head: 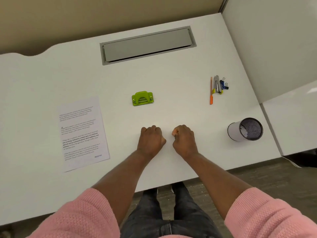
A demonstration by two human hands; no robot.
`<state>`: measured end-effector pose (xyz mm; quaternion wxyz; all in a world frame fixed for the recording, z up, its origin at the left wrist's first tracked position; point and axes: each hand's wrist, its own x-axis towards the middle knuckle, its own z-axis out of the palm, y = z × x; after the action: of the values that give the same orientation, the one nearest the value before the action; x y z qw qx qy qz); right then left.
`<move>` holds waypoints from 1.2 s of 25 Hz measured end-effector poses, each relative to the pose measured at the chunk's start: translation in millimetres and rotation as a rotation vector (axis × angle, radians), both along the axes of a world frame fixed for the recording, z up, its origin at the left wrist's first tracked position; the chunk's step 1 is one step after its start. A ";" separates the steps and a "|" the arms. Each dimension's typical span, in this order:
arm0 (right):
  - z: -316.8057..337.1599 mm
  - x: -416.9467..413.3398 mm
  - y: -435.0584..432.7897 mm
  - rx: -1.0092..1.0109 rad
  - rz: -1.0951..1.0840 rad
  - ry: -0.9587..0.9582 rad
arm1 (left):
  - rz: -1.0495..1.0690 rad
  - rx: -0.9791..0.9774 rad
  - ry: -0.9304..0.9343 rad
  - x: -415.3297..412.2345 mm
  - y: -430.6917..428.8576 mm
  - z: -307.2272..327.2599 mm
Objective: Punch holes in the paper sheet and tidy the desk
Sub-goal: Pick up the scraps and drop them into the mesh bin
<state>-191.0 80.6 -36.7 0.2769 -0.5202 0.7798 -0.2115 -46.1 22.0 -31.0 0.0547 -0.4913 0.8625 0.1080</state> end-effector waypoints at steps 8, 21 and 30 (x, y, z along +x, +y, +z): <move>53.7 -85.2 23.2 -0.102 -0.228 0.055 | -0.195 0.019 0.194 -125.5 -9.0 60.9; 75.0 -215.6 90.0 -0.072 -0.401 0.375 | -0.469 0.078 0.291 -278.3 31.0 79.5; 60.5 -224.7 92.9 -0.082 -0.371 0.479 | -0.489 -0.013 0.256 -283.4 30.4 72.9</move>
<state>-415.8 173.5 23.8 0.0205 -0.4146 0.8954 -0.1609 -329.6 52.4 41.9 -0.0335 -0.2511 0.9561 0.1471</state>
